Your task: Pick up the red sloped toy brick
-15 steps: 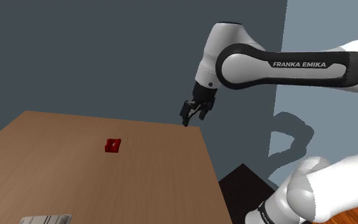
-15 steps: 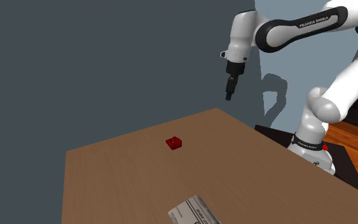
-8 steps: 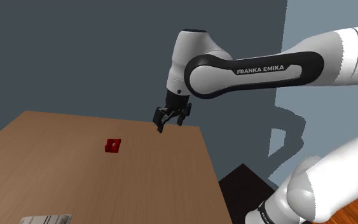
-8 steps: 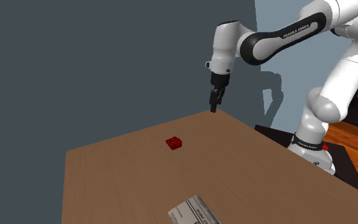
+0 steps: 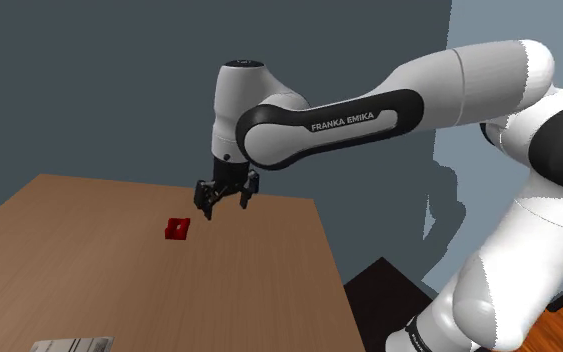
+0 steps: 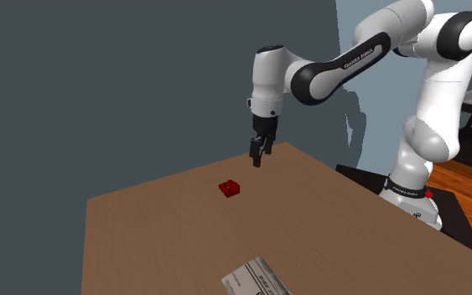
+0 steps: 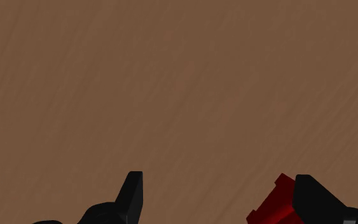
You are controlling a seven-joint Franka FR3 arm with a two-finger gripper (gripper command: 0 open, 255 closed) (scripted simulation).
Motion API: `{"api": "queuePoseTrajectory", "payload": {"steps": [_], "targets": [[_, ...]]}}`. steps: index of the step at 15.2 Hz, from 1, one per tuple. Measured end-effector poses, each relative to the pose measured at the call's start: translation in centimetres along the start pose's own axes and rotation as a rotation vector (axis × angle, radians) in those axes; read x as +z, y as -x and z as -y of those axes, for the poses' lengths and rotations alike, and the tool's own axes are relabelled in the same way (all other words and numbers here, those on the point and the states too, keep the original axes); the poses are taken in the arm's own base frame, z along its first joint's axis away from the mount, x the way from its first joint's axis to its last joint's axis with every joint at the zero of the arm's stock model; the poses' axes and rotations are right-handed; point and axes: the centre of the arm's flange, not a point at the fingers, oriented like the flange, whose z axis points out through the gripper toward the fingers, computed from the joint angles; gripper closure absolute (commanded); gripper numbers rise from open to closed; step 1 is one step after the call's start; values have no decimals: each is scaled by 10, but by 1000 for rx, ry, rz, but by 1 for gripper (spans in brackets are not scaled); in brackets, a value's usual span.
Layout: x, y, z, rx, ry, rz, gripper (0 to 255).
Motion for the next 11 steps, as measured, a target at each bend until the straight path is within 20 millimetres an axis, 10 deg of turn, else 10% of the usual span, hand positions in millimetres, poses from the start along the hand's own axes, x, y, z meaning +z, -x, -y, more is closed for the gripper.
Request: {"api": "queuePoseTrajectory", "payload": {"steps": [11], "targets": [[58,-60,98,46,13,15,0]]}}
